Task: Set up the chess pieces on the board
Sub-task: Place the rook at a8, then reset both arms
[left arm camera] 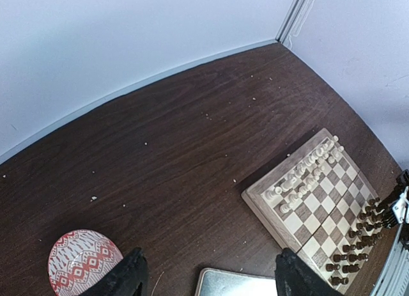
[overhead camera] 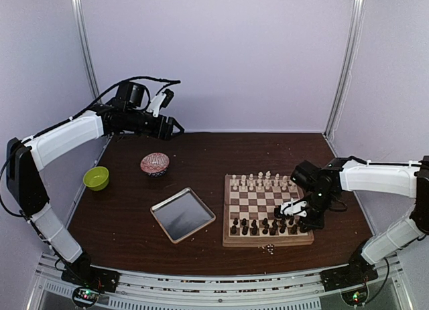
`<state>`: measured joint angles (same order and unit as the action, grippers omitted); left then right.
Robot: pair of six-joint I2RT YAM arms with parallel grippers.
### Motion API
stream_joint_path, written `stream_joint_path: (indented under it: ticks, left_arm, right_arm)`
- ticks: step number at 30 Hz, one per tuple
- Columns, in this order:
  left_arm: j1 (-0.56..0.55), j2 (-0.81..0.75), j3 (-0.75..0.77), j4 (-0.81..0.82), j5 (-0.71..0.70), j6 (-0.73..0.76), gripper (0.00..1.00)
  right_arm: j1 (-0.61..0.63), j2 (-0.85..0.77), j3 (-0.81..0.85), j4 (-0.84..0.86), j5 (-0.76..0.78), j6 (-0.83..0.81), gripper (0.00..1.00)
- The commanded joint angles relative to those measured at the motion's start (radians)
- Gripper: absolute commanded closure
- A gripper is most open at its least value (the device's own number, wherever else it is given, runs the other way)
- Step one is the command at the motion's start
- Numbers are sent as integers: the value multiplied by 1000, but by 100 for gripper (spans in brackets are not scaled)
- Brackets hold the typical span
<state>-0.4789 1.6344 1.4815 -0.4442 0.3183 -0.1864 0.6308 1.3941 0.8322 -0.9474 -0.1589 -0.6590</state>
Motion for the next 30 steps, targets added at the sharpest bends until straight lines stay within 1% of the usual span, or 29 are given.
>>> stream_joint_path:
  ticks: [1,4,7,11,14,16,21,24,25,27,29,30]
  left_arm:
    - [-4,5,36,9,12,-7,30]
    - [-4,5,40,3,10,-4,30]
    - [-4,1,43,-2,0,1,30]
    - [-4,-2,45,-9,-23,13,30]
    - [-4,-3,42,-13,-57,33,30]
    - [-7,-3,42,-21,-99,54,30]
    - [-53,-34,25,-28,-290,146,30]
    - [-92,-60,42,-49,-361,182,29]
    - [-99,-66,48,-57,-382,190,29]
    - [-104,-81,52,-69,-410,194,29]
    - [-104,-104,34,-65,-461,198,29]
    - [-104,-123,14,-46,-483,203,30]
  right_arm:
    - [6,-35,30,-51,-6,-5,78]
    - [4,-81,72,-115,18,-17,74]
    - [-12,-132,126,-180,22,-37,72]
    - [-63,-179,192,-193,-7,-40,71]
    - [-108,-185,209,-142,-45,-17,71]
    - [-137,-186,208,-74,-53,12,70]
    - [-216,-199,229,82,-72,104,69]
    - [-261,-228,251,174,-59,160,68]
    - [-278,-243,259,213,-39,184,62]
    - [-319,-288,265,308,-3,236,44]
    - [-366,-335,270,404,34,293,19]
    - [-391,-349,281,440,51,330,3]
